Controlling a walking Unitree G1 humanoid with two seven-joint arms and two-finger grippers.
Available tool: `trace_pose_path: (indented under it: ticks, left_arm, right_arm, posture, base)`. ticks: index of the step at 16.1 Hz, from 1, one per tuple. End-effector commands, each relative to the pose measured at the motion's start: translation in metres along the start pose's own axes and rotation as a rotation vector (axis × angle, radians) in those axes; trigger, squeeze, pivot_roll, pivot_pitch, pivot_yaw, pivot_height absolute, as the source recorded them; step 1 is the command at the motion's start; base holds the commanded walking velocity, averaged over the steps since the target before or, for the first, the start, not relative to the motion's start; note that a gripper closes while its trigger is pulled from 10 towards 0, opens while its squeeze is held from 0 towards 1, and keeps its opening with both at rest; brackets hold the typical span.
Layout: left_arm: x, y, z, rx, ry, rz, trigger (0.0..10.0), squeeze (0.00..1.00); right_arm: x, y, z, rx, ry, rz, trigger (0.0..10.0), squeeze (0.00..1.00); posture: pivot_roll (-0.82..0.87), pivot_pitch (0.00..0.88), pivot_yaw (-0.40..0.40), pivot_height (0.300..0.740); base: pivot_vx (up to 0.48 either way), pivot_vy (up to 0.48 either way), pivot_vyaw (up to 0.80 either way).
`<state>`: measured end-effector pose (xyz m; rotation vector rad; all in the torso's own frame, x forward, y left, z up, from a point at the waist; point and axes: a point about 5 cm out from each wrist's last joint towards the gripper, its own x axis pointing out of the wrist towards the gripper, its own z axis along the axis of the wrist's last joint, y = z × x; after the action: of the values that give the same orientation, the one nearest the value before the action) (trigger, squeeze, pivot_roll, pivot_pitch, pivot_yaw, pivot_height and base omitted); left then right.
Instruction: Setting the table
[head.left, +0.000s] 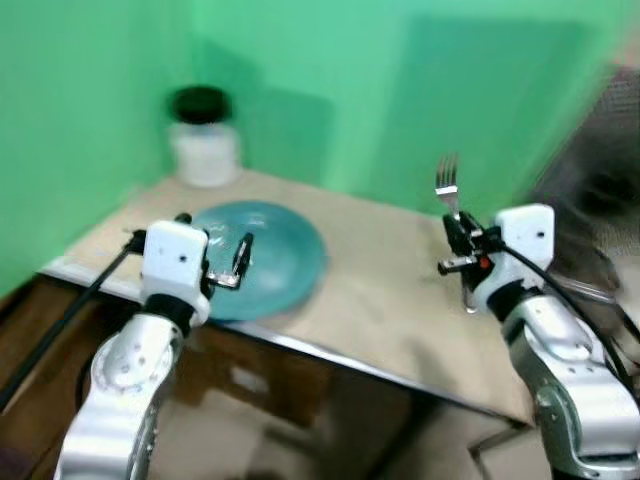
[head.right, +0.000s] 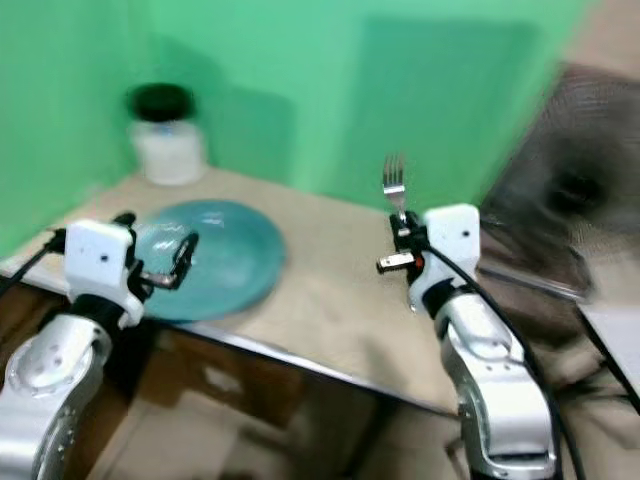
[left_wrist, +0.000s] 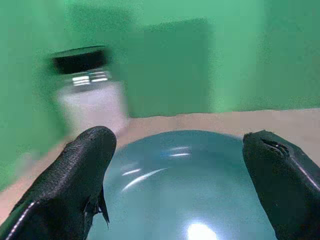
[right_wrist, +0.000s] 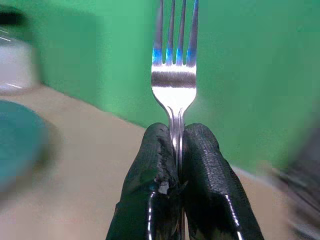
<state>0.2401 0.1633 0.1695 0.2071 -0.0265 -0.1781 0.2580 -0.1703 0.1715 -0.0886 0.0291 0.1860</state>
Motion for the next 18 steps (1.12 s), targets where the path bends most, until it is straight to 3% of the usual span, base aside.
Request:
trace_pose_path:
  ticks: [1,5,8,15,18]
  left_arm:
    - [0.002,0.0,0.009,0.021,-0.032,-0.01,10.0,0.2]
    - [0.004,-0.002,0.013,0.007,-0.042,-0.03,10.0,0.2]
    - [0.009,-0.004,0.012,-0.053,-0.036,-0.028,10.0,0.2]
    - [0.01,-0.007,0.013,-0.07,-0.042,-0.034,10.0,0.2]
    - [0.011,-0.006,0.013,-0.06,-0.041,-0.03,10.0,0.2]
  right_arm:
    - [-0.002,-0.008,0.001,0.003,-0.013,-0.027,10.0,0.0]
    - [-0.004,-0.006,0.002,0.028,-0.011,-0.063,10.0,0.0]
    - [-0.004,-0.005,0.005,0.043,-0.019,-0.079,10.0,0.0]
    - [-0.007,0.001,0.007,0.069,-0.016,-0.098,10.0,0.0]
    - [-0.006,0.002,0.009,0.088,-0.013,-0.11,10.0,0.0]
  posture:
    - [0.04,0.0,-0.085,0.74]
    - [0.03,0.0,-0.072,0.74]
    - [0.01,0.0,-0.058,0.74]
    - [0.0,0.0,-0.055,0.74]
    - [0.0,0.0,-0.053,0.74]
  base:
    - [0.0,0.0,-0.8]
    - [0.0,0.0,-0.8]
    - [0.0,0.0,-0.8]
    - [0.0,0.0,-0.8]
    - [0.0,-0.48,-0.8]
